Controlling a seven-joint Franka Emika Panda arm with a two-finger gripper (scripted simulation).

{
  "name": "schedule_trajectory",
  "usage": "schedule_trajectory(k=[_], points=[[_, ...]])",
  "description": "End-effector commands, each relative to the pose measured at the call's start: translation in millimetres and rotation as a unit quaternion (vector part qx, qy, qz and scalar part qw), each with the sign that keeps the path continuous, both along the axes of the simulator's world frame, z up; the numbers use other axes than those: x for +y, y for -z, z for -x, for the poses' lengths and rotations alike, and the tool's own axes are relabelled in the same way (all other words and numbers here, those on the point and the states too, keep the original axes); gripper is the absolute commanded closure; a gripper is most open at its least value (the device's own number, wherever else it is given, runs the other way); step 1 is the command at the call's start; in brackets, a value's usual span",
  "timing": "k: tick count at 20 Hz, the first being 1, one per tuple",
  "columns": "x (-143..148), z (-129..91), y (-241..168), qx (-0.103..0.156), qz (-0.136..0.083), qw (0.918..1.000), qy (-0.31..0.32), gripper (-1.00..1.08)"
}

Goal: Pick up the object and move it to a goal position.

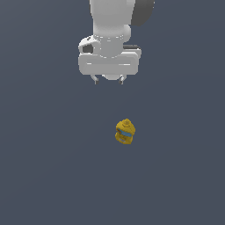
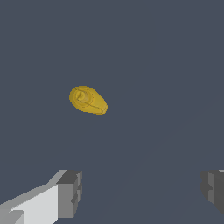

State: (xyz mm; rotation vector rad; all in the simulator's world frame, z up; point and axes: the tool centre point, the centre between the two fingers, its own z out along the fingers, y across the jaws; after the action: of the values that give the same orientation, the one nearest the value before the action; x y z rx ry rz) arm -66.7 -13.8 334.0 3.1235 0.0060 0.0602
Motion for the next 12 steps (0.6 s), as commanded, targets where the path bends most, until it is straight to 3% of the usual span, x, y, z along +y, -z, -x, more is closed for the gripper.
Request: schedule_trajectory(k=[1, 12], points=[[0.0, 0.0, 0.0, 0.000, 0.000, 1.0000, 0.000, -0.92], [-12.1, -3.1, 7.4, -0.001, 0.007, 0.9999, -0.010, -0.92]])
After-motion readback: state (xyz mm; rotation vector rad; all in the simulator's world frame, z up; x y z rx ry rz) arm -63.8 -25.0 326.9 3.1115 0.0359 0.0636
